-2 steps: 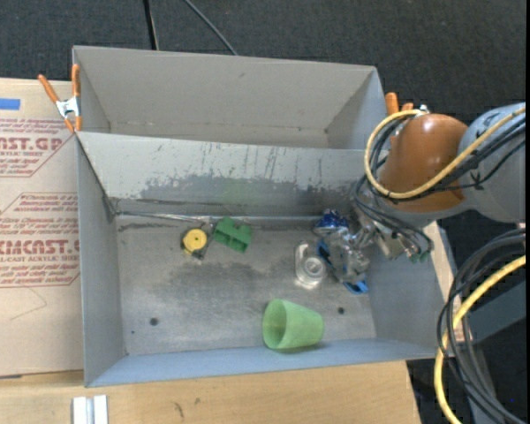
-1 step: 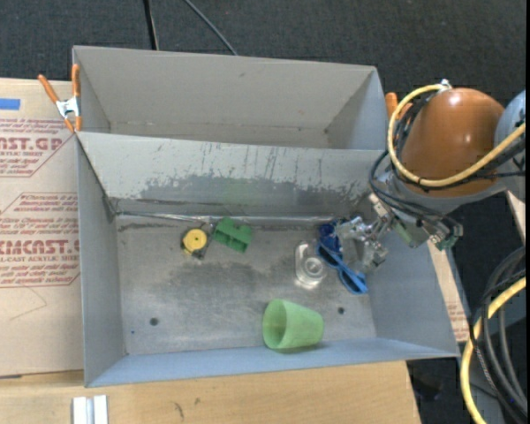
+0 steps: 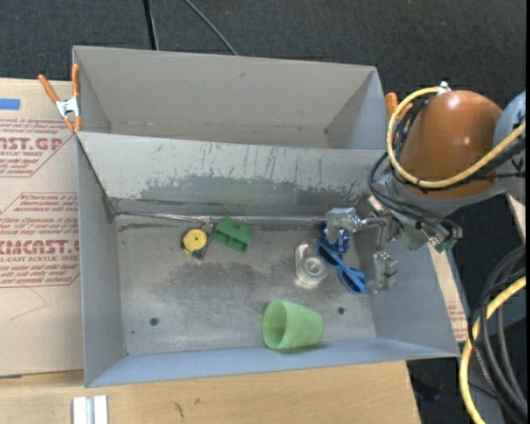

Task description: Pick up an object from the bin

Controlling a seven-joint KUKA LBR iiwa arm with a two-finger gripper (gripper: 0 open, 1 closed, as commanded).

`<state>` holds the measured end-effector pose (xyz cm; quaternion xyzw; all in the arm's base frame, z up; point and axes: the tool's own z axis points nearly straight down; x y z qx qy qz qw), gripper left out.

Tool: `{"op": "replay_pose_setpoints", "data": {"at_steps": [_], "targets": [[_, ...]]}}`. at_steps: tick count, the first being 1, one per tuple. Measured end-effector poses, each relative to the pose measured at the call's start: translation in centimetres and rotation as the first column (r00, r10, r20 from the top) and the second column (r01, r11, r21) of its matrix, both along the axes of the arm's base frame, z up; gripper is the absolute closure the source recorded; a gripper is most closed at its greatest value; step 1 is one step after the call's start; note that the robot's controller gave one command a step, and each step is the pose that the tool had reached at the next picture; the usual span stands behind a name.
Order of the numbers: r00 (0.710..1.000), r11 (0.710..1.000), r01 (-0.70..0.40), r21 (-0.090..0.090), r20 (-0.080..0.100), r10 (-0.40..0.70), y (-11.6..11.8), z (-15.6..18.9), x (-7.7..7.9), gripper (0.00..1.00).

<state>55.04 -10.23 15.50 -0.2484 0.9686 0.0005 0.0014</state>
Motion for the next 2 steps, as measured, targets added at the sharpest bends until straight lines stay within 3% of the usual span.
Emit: {"op": "replay_pose_setpoints", "data": {"at_steps": [1,2], "targets": [[0.997,0.997,-0.078,0.001,-0.001,0.078,0.31,-8.68,4.27,0.00],[0.997,0.997,-0.077,0.000,0.001,0.077,0.22,-8.21,4.30,1.00]]}}
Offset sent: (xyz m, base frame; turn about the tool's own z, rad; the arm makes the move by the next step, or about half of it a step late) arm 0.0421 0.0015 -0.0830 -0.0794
